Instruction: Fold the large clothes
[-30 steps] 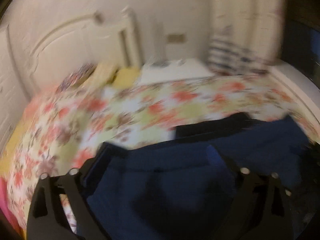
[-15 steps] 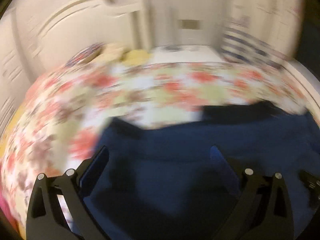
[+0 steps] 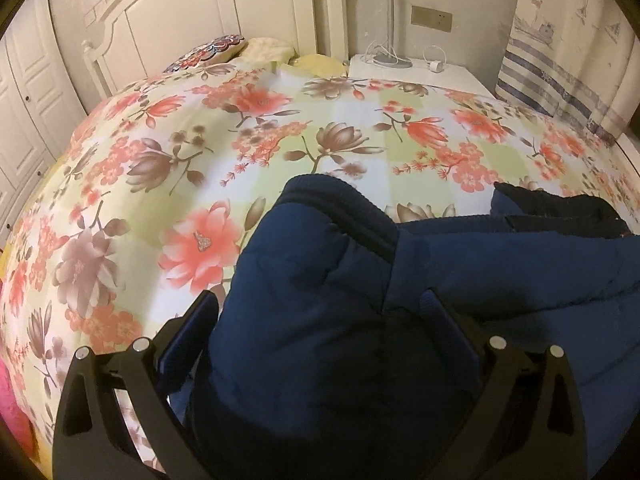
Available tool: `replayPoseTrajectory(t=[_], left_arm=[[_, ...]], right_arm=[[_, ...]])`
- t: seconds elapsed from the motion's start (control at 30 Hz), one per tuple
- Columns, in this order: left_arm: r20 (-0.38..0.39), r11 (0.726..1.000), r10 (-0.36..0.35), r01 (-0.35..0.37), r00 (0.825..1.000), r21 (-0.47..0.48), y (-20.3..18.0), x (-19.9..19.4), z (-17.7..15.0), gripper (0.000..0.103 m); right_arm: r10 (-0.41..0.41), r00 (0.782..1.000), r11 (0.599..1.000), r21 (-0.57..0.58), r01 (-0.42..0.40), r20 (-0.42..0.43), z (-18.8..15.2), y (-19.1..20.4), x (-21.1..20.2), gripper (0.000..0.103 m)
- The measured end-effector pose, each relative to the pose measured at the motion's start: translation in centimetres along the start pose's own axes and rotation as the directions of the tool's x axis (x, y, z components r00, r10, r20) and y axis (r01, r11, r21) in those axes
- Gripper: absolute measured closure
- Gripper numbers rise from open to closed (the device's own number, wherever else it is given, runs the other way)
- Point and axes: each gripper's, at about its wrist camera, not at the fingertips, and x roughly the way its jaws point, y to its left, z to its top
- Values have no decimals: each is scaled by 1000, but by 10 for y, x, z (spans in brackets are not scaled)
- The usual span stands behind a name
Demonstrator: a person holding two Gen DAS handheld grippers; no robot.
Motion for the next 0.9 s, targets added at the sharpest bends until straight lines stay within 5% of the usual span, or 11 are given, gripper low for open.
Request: replayPoseTrajectory(t=[0.17, 0.23, 0.43, 0.5, 0.7, 0.8, 0.9], left_arm=[[8, 1000, -11, 11, 1000, -7, 8, 3, 2, 3], [5, 1000, -12, 12, 1000, -7, 8, 3, 2, 3], [4, 1000, -13, 13, 1000, -7, 6, 2, 1, 3], [6, 1000, -9, 10, 1000, -5, 6, 3, 2, 3], [46, 999, 47, -47, 998, 6, 0, -22, 0, 4], [97, 995, -94, 96, 991, -19, -12, -63, -8, 5], [201, 974, -219, 202, 955, 102, -62, -118, -34, 3]], right_arm=[[3, 996, 996, -92, -12, -93, -12, 28, 34, 4], [19, 995, 998, -58, -24, -95, -9, 12, 27, 4], [-152, 985, 959, 232, 166, -78, -32, -90, 5, 4], [-47, 994, 936, 343, 77, -94, -44, -116, 17, 4], [-76, 990, 949, 296, 109, -122, -44, -105, 27, 4], [-40, 992, 943, 325, 78, -120, -48, -111, 30, 4], [-47, 991, 944, 318, 85, -124, -49, -112, 30, 4]])
